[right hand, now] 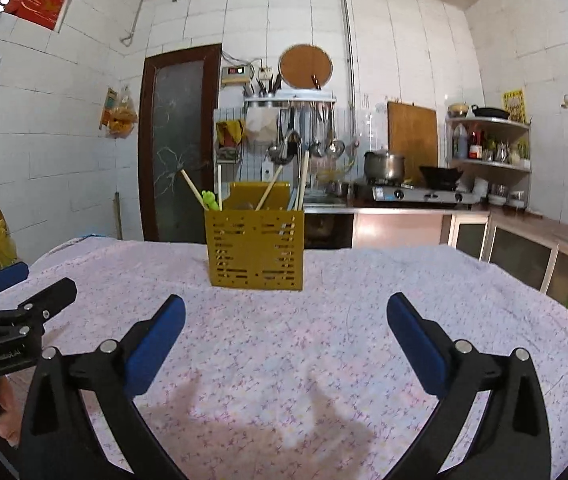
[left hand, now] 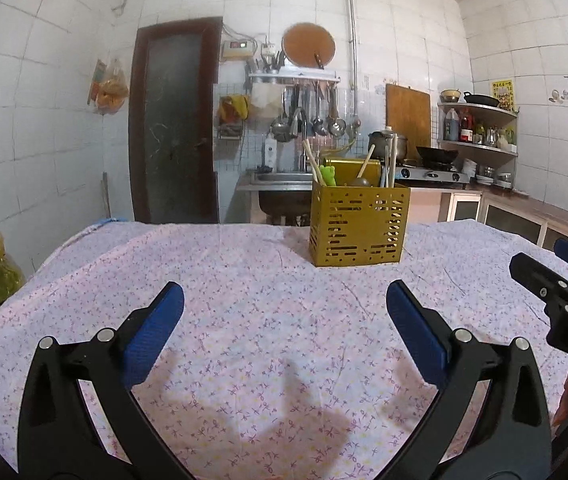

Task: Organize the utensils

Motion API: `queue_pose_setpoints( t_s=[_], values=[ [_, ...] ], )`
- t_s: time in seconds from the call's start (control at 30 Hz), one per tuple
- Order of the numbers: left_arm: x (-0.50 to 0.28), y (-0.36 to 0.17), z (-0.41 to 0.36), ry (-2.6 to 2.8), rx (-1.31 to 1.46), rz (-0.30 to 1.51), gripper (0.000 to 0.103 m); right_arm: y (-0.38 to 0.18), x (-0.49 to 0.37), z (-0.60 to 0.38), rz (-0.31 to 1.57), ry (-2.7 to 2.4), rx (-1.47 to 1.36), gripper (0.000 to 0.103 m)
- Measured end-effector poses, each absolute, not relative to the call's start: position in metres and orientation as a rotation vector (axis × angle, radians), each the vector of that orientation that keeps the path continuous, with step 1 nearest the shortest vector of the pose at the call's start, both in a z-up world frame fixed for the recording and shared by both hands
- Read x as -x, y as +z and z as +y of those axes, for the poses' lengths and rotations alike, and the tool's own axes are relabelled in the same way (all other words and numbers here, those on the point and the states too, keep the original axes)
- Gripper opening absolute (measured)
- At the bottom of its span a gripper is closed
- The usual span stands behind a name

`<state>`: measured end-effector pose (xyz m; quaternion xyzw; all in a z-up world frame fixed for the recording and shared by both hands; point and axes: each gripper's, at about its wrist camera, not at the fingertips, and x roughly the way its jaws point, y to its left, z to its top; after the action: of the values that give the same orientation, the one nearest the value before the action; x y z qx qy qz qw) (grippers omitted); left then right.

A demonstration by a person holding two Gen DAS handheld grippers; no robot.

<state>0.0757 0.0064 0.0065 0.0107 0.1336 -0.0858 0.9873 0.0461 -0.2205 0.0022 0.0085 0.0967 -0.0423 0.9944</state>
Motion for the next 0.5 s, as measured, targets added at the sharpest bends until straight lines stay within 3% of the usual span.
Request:
queue_pose_setpoints(
  t_s=[0.5],
  values=[
    [-0.0738,0.0069,0.0145,-0.156,0.018,0.247,0.098,-0.0025,-0.0400,-0.2275,0.198,-0.113,-0.055,0.099]
  ],
)
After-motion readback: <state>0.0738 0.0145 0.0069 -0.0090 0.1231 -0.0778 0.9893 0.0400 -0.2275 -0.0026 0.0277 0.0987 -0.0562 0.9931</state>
